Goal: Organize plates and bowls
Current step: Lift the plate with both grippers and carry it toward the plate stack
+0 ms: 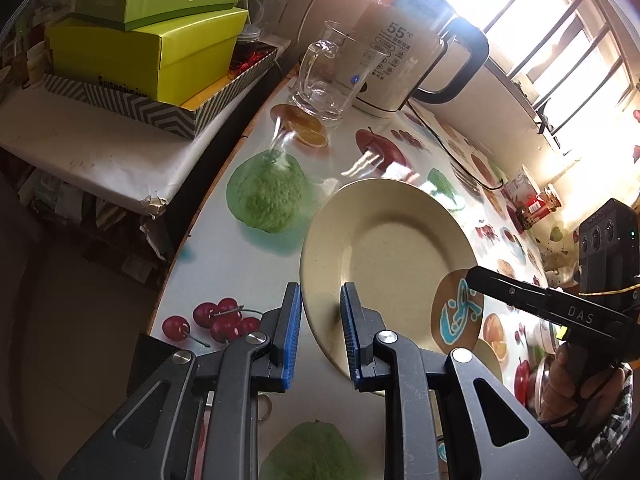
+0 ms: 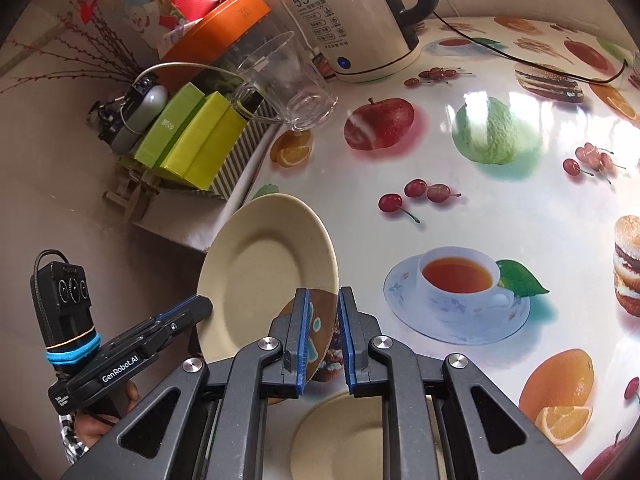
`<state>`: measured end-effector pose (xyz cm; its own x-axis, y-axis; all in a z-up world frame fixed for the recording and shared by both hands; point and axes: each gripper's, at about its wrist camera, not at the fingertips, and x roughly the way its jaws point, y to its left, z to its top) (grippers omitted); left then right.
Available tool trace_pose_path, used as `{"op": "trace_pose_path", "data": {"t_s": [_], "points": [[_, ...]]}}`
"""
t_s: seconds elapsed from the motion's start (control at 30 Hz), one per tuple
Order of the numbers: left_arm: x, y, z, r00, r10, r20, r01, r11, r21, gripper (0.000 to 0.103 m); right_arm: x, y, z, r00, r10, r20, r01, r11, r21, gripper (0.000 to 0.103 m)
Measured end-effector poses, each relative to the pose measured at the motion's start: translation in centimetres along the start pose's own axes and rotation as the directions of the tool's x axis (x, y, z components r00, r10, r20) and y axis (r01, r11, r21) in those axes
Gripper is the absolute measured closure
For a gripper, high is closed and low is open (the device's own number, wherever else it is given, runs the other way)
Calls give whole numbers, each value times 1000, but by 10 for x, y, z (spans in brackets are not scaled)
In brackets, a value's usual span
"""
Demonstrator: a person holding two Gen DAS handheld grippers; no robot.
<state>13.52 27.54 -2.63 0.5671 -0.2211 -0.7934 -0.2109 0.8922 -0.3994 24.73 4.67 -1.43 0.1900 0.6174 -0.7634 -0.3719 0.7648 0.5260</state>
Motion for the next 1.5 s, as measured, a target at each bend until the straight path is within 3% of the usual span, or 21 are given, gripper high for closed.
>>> {"op": "trace_pose_path", "data": {"t_s": [0.7,1.5], "points": [[-27,-33,-47,1000,-22,-2,22,998,52,82,-50,-6,-55,999,8,45,-9,1000,26,89],[-23,-75,-90,999,-31,-32,35,993,117,82,-84,-40,-103,997,-35,63,30,997,73,89]]}}
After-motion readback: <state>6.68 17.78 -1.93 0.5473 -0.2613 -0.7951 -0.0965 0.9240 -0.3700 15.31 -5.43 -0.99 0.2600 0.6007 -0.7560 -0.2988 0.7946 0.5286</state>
